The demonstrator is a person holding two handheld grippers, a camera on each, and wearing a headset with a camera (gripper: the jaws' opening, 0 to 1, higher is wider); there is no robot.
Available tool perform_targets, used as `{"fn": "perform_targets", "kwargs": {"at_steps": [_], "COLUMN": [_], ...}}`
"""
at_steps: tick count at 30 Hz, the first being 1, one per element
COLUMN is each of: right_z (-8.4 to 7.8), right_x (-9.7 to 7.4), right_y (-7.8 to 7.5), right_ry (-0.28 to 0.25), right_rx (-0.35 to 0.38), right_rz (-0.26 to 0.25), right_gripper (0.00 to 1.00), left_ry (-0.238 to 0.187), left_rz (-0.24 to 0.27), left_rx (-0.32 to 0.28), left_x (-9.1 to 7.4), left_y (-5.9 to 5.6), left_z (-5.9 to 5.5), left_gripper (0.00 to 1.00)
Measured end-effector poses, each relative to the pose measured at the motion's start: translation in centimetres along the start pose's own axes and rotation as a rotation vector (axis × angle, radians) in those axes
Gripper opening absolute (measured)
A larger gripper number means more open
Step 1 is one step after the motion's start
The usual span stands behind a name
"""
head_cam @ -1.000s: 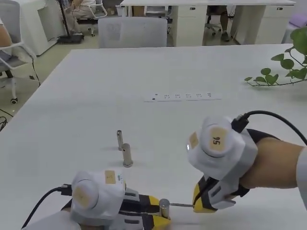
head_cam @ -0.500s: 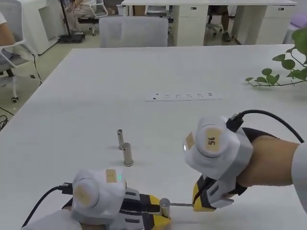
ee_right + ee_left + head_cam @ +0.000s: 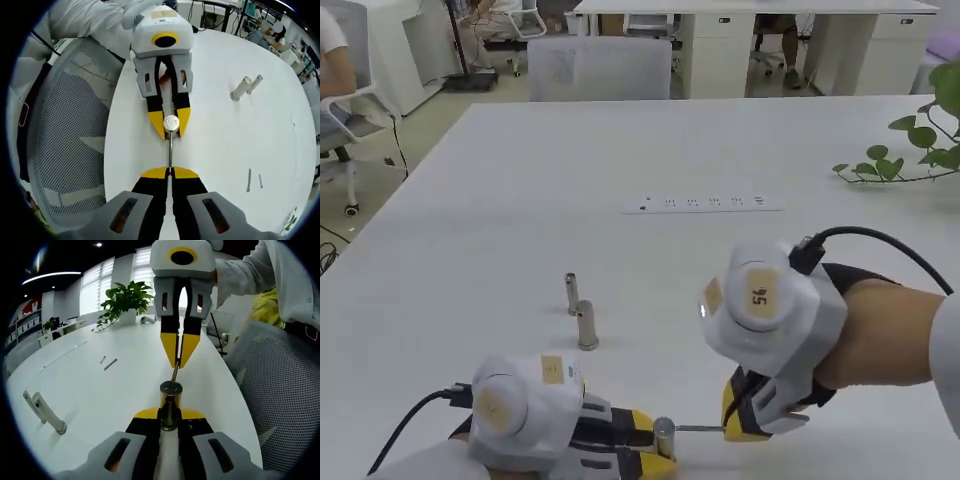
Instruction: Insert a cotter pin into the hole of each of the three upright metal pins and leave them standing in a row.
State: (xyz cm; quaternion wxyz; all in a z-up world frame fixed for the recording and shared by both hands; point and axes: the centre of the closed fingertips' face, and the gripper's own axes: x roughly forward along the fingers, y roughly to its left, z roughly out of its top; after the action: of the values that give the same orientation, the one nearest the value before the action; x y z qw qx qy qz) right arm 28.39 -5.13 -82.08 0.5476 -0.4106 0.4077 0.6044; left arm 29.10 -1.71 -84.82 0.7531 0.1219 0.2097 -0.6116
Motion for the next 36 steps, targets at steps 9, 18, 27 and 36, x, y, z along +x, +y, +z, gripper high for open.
{"fn": "perform_targets", "kwargs": {"at_steps": [9, 18, 27, 36], "right_z": [0.2, 0.3, 0.7, 1.4], "right_x": [0.0, 0.3, 0.5, 0.8], "right_y": [-0.1, -0.1, -0.1, -0.1], "right_ry": [0.001, 0.001, 0.000, -0.002], "right_rx": [-0.003, 0.004, 0.005, 0.003], "right_rz": [0.000, 0.003, 0.004, 0.005], "right_gripper": [0.03, 0.03, 0.03, 0.03], "left_ry": [0.004, 0.002, 0.000, -0.001], "left_rz": [-0.005, 0.003, 0.008, 0.010], "left_rx": [0.000, -0.015, -0.017, -0.016], "left_x": [0.0, 0.1, 0.3, 0.4], "left_y": [0.0, 0.0, -0.1, -0.1], "left_z": [0.0, 0.1, 0.2, 0.2], "left_gripper": [0.10, 0.10, 0.10, 0.10]}}
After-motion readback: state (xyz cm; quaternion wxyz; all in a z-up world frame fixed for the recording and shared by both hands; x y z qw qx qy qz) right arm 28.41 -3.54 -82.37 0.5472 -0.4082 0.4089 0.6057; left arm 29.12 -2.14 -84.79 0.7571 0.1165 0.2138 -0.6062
